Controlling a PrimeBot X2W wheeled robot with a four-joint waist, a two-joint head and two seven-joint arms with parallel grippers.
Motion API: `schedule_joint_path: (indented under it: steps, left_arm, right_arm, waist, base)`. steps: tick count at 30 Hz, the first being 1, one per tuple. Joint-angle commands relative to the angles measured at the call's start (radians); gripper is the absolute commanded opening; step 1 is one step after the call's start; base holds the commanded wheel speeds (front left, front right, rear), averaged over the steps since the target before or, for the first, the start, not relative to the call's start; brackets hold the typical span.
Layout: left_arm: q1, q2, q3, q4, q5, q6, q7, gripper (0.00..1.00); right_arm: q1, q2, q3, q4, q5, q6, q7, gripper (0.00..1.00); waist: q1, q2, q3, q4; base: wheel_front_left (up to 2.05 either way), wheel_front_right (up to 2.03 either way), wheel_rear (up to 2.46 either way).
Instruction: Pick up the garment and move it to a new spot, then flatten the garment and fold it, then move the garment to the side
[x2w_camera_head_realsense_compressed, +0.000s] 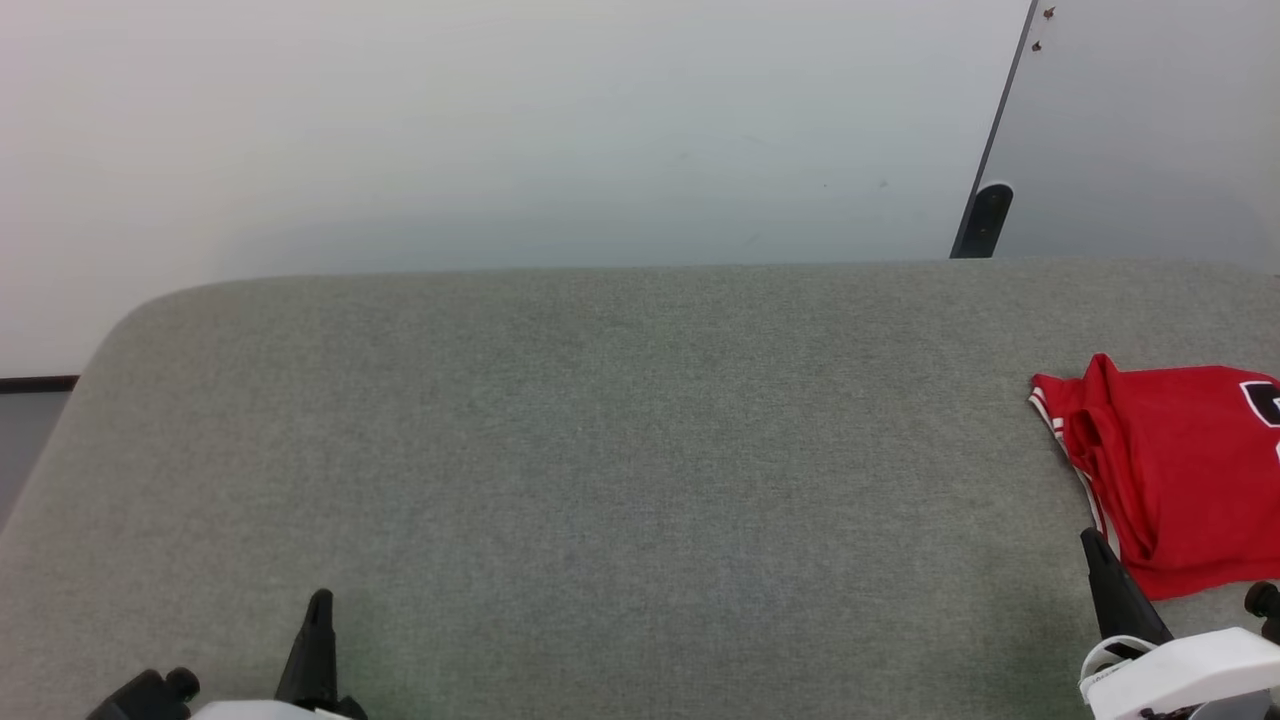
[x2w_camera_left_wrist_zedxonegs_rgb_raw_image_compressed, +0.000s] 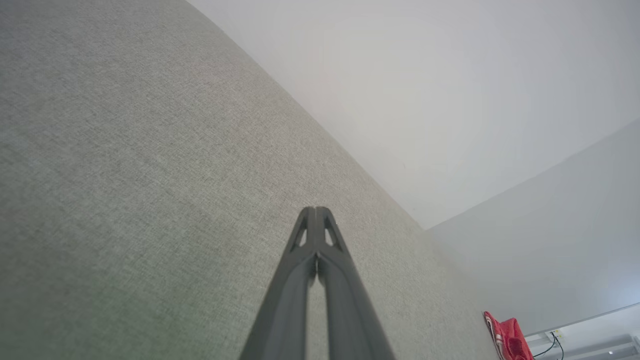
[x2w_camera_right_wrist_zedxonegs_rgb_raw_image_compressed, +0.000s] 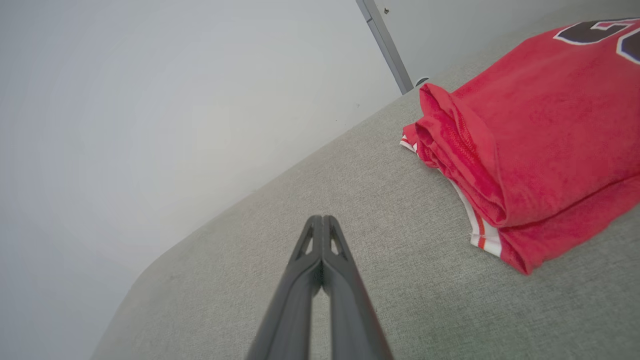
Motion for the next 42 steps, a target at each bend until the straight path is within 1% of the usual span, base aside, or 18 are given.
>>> schedule_joint_path:
  steps: [1, 23, 42]
  left_arm:
    - [-0.028, 0.003, 0.005, -0.015, -0.035, -0.004, 0.008, 0.0]
    - [-0.063, -0.019, 0.011, -0.024, -0.267, -0.006, 0.078, 0.0]
    - [-0.084, -0.034, 0.016, -0.029, -0.426, -0.008, 0.126, 0.0]
  right_arm:
    - [-0.029, 0.001, -0.013, -0.013, 0.039, -0.001, 0.006, 0.0]
    - [-0.04, 0.044, -0.048, -0.014, 0.293, -0.001, 0.053, 0.0]
    - [-0.049, 0.073, -0.072, -0.015, 0.465, -0.001, 0.086, 0.0]
  waist:
    - [0.0, 0.0, 0.001, 0.001]
    - [0.0, 0.0, 0.008, 0.01]
    - [0.0, 0.0, 0.014, 0.018]
  base:
    - [0.0, 0.0, 0.0]
    - [0.0, 0.0, 0.0]
    - [0.0, 0.0, 0.0]
